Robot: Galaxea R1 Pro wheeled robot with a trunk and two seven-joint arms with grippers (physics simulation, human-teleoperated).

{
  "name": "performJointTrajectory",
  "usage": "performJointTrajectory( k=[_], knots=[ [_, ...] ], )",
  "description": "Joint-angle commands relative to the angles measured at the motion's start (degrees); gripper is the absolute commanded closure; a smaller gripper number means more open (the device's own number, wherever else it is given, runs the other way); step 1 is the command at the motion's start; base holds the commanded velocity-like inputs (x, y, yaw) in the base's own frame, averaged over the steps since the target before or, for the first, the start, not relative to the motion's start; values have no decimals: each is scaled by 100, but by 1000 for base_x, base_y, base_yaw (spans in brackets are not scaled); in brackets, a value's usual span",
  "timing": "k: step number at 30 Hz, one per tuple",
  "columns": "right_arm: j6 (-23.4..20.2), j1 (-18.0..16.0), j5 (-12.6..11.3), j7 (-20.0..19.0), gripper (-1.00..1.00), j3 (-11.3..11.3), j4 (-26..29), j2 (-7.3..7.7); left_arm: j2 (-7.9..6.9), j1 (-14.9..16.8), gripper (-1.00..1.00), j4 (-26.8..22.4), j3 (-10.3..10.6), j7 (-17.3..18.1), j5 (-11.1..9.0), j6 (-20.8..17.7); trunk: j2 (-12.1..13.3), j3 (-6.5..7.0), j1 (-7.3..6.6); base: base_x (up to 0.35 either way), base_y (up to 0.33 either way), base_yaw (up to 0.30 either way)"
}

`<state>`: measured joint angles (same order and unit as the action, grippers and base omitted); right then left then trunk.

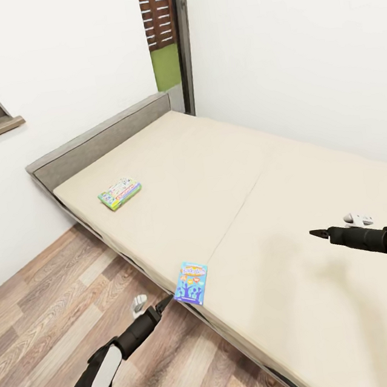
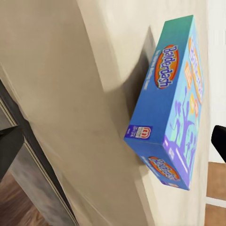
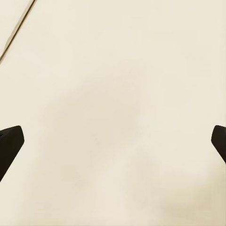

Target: Put all the toys in the child's room - the three board games (two on the bed and one on the table), the two jigsaw puzzles on the table, and the tennis ball on the table - inside the toy box on the table in the child's room.

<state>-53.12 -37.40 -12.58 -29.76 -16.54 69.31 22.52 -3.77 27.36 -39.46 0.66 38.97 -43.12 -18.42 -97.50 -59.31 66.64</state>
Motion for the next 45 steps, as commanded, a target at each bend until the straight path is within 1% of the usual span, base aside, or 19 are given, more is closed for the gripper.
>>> performJointTrajectory(
  k=[1,11,30,45],
  knots=[
    [-32,-4,1,-21,-100,-10,2,-1,-1,12,-100,0,8,4,-59,-24,-2,-4,0,0,0,0],
    [-28,-4,2,-21,-100,-12,3,-2,-9,43,-100,0,18,78,-67,61,-2,-8,0,0,0,0],
    [-31,-4,0,-21,-100,-8,3,-2,-26,57,-100,-8,38,384,-56,100,-2,-9,0,0,0,-20],
    [-31,-4,1,-21,-100,-13,3,5,-15,54,-100,15,41,375,-59,86,-2,-9,0,0,0,-80]
  ],
)
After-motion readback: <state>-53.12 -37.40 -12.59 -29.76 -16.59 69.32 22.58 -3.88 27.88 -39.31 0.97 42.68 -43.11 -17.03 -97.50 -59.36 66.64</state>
